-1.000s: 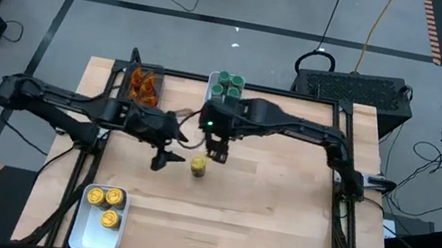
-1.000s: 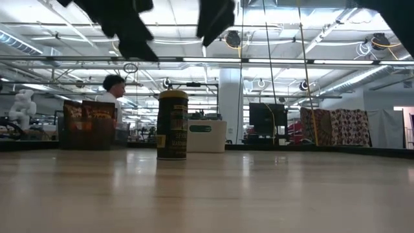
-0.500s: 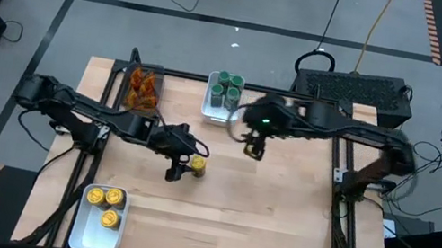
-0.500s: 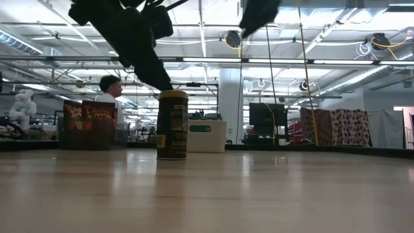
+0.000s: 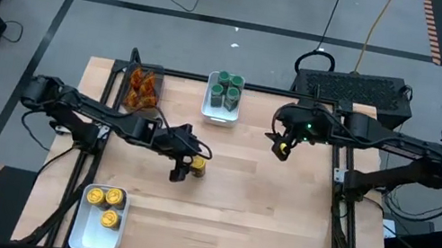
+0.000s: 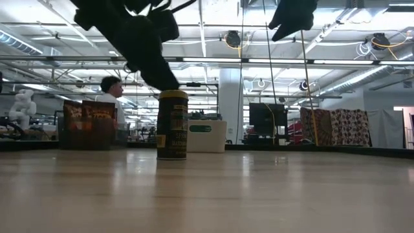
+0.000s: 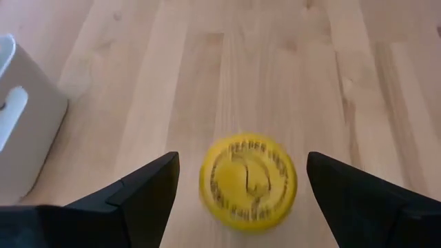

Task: Sort spices by type
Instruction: Put the yellow seasoning bottle into the bottom white bin

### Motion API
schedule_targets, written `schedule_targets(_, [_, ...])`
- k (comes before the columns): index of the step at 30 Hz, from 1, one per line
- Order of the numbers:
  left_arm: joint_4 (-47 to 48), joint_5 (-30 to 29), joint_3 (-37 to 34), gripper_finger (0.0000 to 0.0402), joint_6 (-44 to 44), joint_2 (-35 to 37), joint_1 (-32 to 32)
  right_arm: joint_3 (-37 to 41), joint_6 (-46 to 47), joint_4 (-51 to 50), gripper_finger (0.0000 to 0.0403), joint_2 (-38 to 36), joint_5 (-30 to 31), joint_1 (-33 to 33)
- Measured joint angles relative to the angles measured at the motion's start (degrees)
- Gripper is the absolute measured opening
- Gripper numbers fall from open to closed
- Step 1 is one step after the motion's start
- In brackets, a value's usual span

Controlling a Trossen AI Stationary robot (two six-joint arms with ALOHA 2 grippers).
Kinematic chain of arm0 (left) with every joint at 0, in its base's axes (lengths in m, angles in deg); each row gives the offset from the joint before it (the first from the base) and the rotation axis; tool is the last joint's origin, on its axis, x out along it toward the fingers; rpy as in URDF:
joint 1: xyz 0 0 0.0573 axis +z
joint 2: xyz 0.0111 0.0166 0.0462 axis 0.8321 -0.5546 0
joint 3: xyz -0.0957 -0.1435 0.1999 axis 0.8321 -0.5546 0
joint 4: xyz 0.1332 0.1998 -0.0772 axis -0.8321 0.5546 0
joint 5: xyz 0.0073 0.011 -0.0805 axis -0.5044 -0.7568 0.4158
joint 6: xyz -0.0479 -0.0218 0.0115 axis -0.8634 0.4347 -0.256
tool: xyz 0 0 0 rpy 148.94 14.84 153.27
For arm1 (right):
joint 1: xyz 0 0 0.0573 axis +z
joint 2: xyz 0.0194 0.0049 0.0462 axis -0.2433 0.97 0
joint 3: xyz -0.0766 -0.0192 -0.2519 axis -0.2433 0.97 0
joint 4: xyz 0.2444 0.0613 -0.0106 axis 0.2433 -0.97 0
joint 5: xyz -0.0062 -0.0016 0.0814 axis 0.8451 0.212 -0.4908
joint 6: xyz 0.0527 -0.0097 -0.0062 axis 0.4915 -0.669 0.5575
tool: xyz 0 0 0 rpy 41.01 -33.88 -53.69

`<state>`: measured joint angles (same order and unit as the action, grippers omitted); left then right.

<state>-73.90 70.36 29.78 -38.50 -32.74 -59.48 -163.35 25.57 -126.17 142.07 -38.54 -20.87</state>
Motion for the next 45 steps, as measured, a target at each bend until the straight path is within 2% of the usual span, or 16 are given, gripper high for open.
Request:
schedule_targets(10, [-3.2,0.0,0.0,0.0322,-0.5,-4.8,0.0,0.0,-2.8,0.2,0.0277,-0.4,0.0,-0.2])
schedule_targets(30, [-3.6,-0.3,0.0,0.0319,-0.5,-5.1,0.0,0.0,-4.1,-0.2,0.0277,-0.4,0.0,-1.9])
schedule_targets(41, [-3.4,-0.3,0.0,0.0244,-0.5,-5.1,0.0,0.0,-4.1,-0.4,0.0277,-0.4,0.0,-1.9])
schedule_targets(45, [-3.4,-0.2,0.0,0.0239,-0.6,-4.4,0.0,0.0,-4.1,-0.9,0.0277,-0.3,0.0,-1.9])
